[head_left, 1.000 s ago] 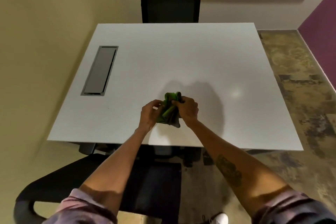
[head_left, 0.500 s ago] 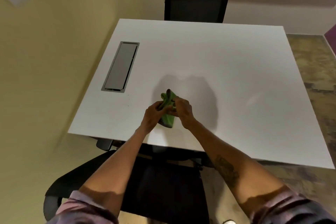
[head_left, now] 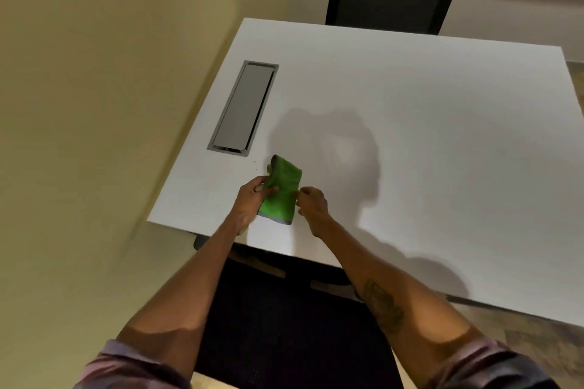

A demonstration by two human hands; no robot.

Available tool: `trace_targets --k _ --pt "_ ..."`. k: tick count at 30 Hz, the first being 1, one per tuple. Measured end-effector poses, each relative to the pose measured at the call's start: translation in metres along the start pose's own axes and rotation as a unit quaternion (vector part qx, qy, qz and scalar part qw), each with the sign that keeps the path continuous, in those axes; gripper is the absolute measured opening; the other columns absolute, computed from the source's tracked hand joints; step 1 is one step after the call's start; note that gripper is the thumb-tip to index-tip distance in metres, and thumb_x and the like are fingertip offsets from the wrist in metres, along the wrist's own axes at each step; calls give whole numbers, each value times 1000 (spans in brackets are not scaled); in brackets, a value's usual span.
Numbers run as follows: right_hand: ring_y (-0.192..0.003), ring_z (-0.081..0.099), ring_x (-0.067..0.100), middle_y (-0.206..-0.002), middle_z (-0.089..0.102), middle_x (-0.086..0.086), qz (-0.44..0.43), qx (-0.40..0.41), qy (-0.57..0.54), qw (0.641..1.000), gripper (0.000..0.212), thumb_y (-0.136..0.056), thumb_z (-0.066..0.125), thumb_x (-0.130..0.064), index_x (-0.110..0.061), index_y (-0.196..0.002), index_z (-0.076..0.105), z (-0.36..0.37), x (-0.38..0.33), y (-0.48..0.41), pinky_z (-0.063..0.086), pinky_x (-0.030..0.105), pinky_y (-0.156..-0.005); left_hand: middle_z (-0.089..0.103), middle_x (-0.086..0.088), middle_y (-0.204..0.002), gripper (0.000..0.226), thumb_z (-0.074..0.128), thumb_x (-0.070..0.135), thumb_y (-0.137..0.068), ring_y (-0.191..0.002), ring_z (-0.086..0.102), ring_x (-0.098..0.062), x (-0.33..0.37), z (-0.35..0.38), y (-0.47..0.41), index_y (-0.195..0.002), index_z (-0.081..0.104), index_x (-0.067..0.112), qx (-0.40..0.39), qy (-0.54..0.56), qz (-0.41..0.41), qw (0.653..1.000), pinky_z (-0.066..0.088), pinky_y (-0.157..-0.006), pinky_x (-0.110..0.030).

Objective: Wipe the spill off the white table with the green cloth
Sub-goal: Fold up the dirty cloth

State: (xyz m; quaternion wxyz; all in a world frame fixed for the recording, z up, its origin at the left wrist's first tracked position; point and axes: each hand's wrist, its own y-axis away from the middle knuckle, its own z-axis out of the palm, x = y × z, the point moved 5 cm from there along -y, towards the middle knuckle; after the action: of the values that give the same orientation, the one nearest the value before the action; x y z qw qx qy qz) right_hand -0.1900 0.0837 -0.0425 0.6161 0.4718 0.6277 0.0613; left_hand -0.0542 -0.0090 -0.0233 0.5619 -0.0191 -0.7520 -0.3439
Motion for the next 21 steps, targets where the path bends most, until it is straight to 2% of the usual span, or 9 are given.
trace_targets --k 2,5,8,9,10,12,14,18,21 --pt "-108 63 33 -120 66 15 12 -15 -41 999 34 -88 57 -10 -4 -120 63 16 2 -4 53 49 -96 72 2 -93 27 70 8 -92 -70 71 -4 -6 -12 -4 -118 67 10 1 15 -23 1000 54 -55 -14" --pt "-103 67 33 -118 67 20 47 -43 -125 990 38 -85 64 -1 1 -123 61 38 9 -10 57 41 -91 75 4 -86 24 70 4 -91 -65 72 -2 -16 -34 -10 -115 68 9 19 37 -46 998 54 -54 -15" --pt "-72 63 24 -99 65 21 66 -60 -163 983 37 -83 65 5 7 -119 62 58 13 -11 55 32 -70 73 0 -93 30 69 0 -91 -65 72 1 -26 -55 -14 -121 68 4 28 34 -53 998 56 -57 -15" --pt "-68 61 22 -96 64 19 63 -64 -161 983 35 -82 65 6 7 -117 62 64 13 -11 54 30 -67 73 0 -96 32 69 0 -91 -66 73 1 -30 -61 -15 -122 68 5 31 30 -54 998 57 -58 -15" --pt "-73 63 24 -98 65 18 60 -69 -163 982 34 -82 66 6 5 -116 63 71 13 -11 56 32 -71 73 0 -98 32 70 2 -91 -68 73 0 -33 -68 -15 -123 68 7 35 27 -54 998 57 -59 -16" --pt "-93 68 31 -104 66 17 61 -75 -175 980 31 -82 66 6 0 -112 62 85 16 -11 59 41 -87 74 -2 -103 32 69 5 -93 -78 74 -7 -39 -79 -16 -125 67 9 47 7 -50 998 57 -65 -18" --pt "-105 67 35 -108 66 19 64 -74 -183 978 28 -83 65 7 -4 -108 62 97 17 -11 57 45 -93 71 -6 -110 33 67 9 -95 -90 70 -18 -45 -88 -16 -128 67 9 68 -40 -39 996 54 -71 -21" --pt "-110 65 34 -116 66 20 80 -79 -170 979 25 -85 62 2 -10 -107 64 113 24 -10 57 42 -92 69 -9 -119 36 64 13 -98 -96 64 -21 -57 -97 -17 -133 64 7 89 -152 -37 984 47 -70 -17" --pt "-99 65 29 -109 66 14 90 -83 -146 982 21 -87 61 -4 -14 -106 64 111 29 -8 56 41 -94 67 -16 -129 41 62 12 -98 -115 64 -32 -64 -98 -17 -138 60 6 98 -205 -50 973 47 -89 -28"
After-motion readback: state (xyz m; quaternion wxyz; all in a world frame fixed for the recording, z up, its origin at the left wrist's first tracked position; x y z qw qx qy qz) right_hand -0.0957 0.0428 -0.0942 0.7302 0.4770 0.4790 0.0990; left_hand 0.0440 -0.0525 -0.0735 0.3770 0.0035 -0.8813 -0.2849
